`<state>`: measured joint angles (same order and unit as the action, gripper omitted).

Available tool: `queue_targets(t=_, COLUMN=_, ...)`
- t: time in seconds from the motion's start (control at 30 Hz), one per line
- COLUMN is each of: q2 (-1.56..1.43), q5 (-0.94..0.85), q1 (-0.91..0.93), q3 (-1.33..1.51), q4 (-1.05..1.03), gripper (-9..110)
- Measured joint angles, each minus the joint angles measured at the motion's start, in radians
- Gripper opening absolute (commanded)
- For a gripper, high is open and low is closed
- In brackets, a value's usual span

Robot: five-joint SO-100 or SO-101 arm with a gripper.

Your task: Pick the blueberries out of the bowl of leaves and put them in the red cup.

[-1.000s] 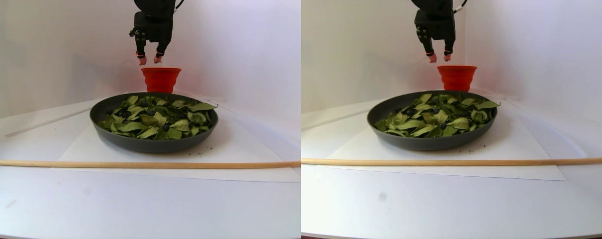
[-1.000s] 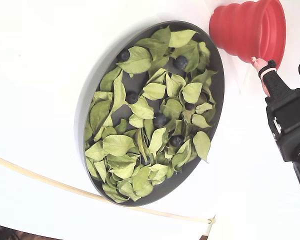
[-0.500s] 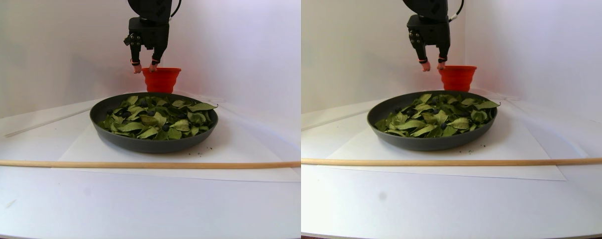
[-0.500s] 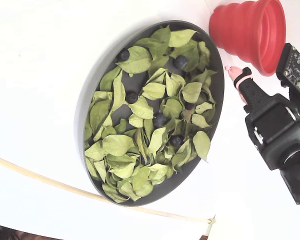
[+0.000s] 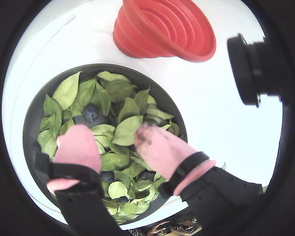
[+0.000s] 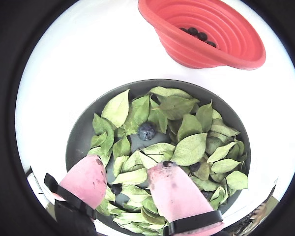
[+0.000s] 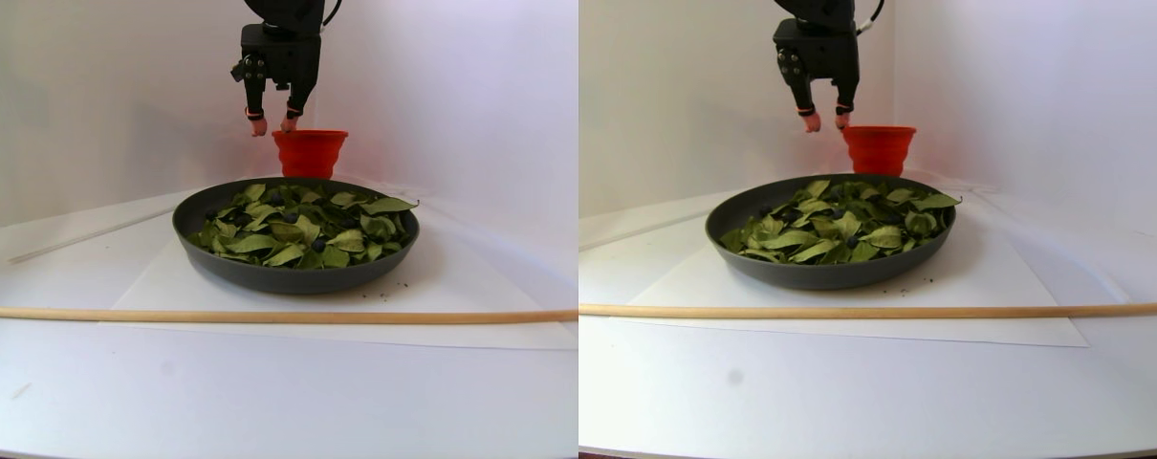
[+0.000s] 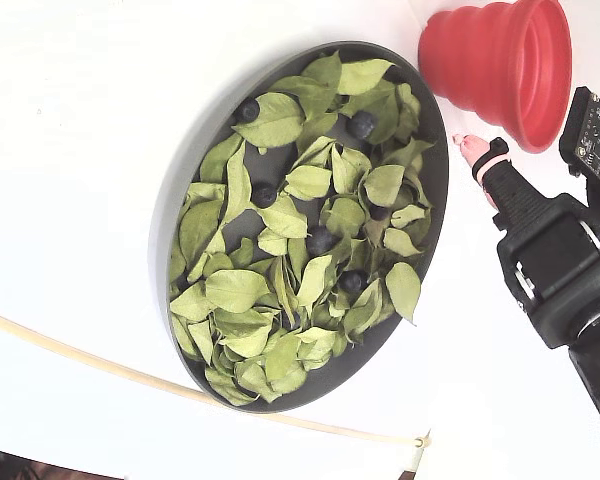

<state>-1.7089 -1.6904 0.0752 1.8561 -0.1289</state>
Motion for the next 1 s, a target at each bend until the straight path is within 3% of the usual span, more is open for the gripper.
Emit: queue_targets(t=1.0, q2=0.140, q5=-0.011, q1=0.031, q3=0.055, q4=0.206, gripper=16)
